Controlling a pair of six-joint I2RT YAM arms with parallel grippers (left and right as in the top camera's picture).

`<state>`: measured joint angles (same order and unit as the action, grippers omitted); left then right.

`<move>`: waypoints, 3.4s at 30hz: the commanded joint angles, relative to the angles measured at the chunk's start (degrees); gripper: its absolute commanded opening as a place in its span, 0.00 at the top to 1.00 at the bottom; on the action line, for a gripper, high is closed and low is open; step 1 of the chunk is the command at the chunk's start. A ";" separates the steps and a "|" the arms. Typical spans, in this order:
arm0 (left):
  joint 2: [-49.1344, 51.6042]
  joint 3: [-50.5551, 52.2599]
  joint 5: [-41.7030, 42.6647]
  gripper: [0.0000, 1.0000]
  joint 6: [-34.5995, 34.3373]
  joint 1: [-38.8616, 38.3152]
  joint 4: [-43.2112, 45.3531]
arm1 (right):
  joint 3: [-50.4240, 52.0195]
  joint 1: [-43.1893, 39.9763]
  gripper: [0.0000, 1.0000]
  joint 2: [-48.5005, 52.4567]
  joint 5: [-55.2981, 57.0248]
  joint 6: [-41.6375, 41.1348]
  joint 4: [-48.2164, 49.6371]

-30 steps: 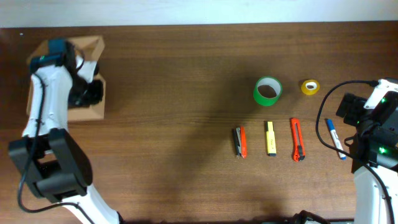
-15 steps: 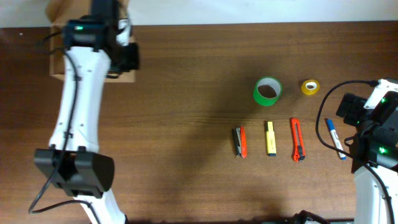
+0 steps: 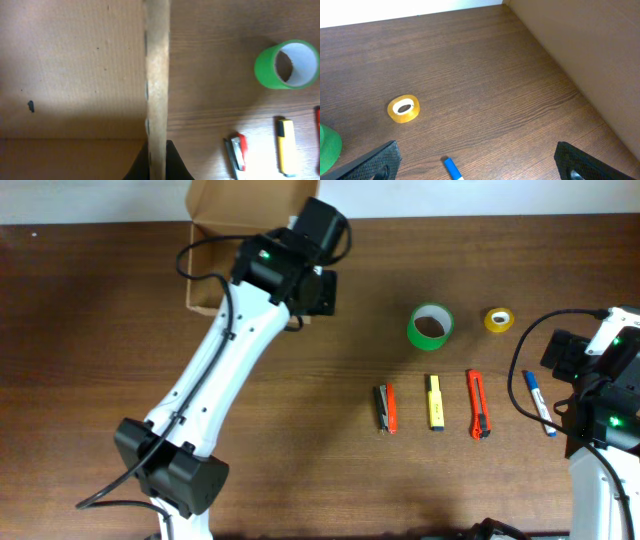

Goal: Pack container
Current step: 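Drag the box rightward to the table center with the left gripper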

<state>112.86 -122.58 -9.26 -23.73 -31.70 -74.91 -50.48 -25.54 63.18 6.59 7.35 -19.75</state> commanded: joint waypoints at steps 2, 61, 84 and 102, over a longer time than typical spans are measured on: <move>1.92 -1.20 -4.20 0.98 -8.37 -0.96 -1.22 | -1.18 -0.35 0.01 -0.02 0.72 -0.28 0.15; 21.20 -0.94 -0.42 0.98 -18.71 -9.55 5.27 | -1.18 -0.35 0.01 -0.02 0.72 -0.28 0.17; 22.56 -0.11 0.92 0.98 -18.69 -9.51 7.02 | -1.18 -0.35 0.01 -0.02 0.72 -0.28 0.17; 24.83 -0.11 1.99 0.70 -18.64 -9.49 6.84 | -1.18 -0.35 0.01 -0.02 0.72 -0.28 0.17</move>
<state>135.90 -122.58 -6.35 -41.67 -41.12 -67.96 -50.48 -25.54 63.18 6.59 7.35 -19.75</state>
